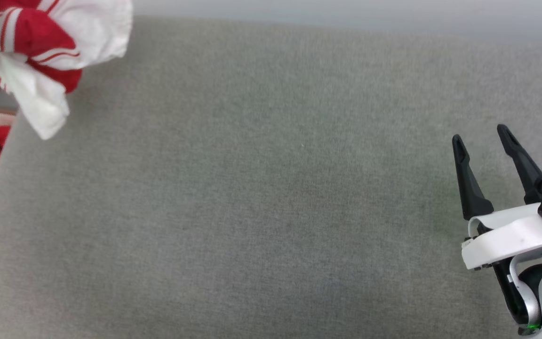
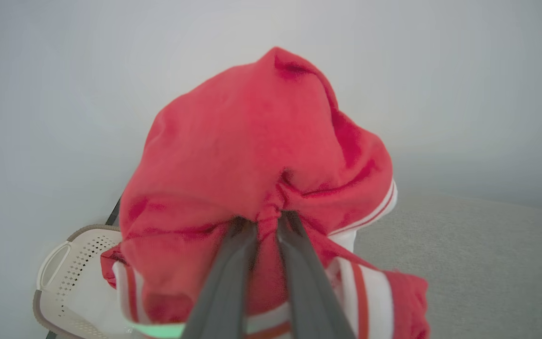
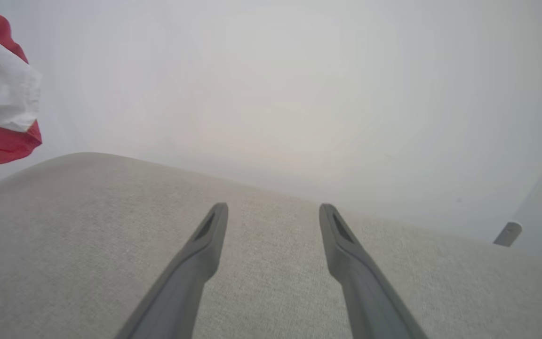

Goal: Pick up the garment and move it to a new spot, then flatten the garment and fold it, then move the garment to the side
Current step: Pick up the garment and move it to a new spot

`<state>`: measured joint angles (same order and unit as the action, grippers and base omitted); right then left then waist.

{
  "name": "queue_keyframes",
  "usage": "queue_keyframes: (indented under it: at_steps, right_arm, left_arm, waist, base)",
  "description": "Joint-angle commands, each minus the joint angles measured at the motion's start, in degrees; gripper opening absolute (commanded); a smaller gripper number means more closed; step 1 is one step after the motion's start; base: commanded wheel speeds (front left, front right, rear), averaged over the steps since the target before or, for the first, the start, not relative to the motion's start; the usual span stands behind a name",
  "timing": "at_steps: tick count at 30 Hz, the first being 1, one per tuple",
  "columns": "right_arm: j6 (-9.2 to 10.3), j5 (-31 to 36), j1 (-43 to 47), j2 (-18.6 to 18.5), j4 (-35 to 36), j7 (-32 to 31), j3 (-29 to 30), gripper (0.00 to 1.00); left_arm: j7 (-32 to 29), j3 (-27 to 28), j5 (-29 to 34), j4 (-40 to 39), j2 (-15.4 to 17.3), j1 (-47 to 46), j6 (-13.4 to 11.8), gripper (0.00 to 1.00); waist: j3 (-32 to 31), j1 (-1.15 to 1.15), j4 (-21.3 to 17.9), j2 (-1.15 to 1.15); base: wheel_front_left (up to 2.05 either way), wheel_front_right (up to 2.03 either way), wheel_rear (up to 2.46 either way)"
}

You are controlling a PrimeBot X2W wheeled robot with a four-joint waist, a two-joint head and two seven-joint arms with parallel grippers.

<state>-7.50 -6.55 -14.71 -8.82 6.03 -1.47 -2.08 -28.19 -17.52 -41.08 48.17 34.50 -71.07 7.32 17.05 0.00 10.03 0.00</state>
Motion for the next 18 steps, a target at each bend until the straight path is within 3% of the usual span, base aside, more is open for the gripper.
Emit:
queue_keyframes:
  at_steps: [1, 8, 18]
  right_arm:
    - [0.02, -0.03, 0.63, 0.18, -0.33, 0.59, 0.32, 1.00]
    - [0.02, 0.50, 1.56, 0.79, -1.47, 1.73, 2.82, 1.00]
    - [0.02, 2.75, 2.50, 1.90, -1.43, 2.77, 10.71, 1.00]
  left_arm:
    - [-0.66, -0.58, -0.33, -1.74, 0.31, -0.27, 0.18, 0.00]
    - [-4.96, -2.09, -0.84, -8.22, 0.40, -0.54, -0.07, 0.00]
    - [-14.00, -3.64, -3.27, -24.65, -1.71, 2.81, -4.72, 0.00]
  waist:
    - [-4.49, 0.00, 0.67, 0.00]
    - [-7.11, 0.00, -0.53, 0.00]
    - [-8.26, 0.00, -5.26, 0.00]
  base:
    - [0.00, 0.00, 0.00]
    - [0.00, 0.00, 0.00]
    - [0.00, 0.00, 0.00]
